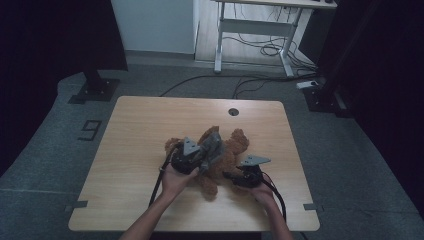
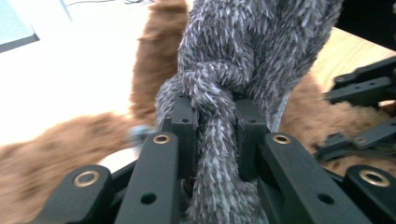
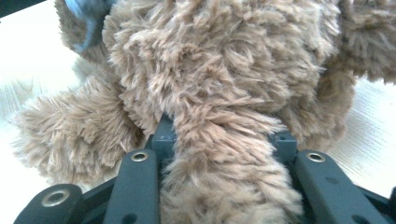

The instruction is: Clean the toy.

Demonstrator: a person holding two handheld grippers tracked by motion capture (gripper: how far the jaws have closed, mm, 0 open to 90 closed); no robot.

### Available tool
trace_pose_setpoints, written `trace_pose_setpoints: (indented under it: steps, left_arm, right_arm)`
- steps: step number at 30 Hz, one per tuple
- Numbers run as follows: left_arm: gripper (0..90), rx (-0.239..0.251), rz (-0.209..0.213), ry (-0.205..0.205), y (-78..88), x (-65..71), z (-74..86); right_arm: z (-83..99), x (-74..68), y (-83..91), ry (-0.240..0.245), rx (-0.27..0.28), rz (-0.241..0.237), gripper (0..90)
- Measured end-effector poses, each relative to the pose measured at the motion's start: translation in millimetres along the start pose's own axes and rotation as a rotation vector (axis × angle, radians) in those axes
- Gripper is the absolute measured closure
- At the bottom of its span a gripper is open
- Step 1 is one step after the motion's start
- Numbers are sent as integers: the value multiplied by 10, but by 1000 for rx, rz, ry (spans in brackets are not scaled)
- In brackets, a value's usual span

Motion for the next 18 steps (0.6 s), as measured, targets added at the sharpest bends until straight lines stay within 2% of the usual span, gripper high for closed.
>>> trace_pose_setpoints:
  steps: [3, 6, 7, 8, 9, 10, 11, 12, 15, 16, 17, 18]
  left_arm:
    - [736, 35, 2, 39, 187, -167, 24]
    - [735, 51, -7, 47, 268, -224, 24]
    - [735, 63, -24, 53, 345, -292, 26]
    - [735, 63, -24, 53, 345, -292, 26]
    - [735, 66, -38, 69, 408, -374, 51]
    - [735, 66, -38, 69, 408, -374, 51]
    - [735, 65, -49, 85, 449, -457, 104]
    - [735, 65, -49, 85, 449, -457, 104]
    - [736, 58, -78, 121, 491, -626, 259]
    - [736, 58, -78, 121, 491, -626, 259]
    - [736, 50, -88, 139, 502, -715, 351]
    - [737, 50, -88, 139, 502, -715, 351]
  right_arm:
    - [-3, -6, -7, 4, 1, 0, 584]
    - [-2, -1, -8, 4, 0, -2, 584]
    - [-1, 2, -9, 1, 0, -6, 584]
    - [-1, 2, -9, 1, 0, -6, 584]
    - [-1, 3, -8, -2, 0, -5, 584]
    - [-1, 3, -8, -2, 0, -5, 584]
    - [-1, 3, -8, -1, 0, -6, 583]
    - [-1, 3, -8, -1, 0, -6, 583]
    - [0, 9, -9, -4, 1, -9, 583]
    - [0, 9, -9, -4, 1, -9, 583]
    - [0, 8, -9, -6, 1, -8, 583]
    - [0, 8, -9, -6, 1, -8, 583]
Point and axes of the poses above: each handheld gripper's, and its own axes: y roughly backward along the jaws, z roughly out of its underside, x roughly to its right, the point moved 3 cm from there along -y, roughly forward along the jaws, and after that the axes turned 3 degrees about y, right-handed, at the moved point
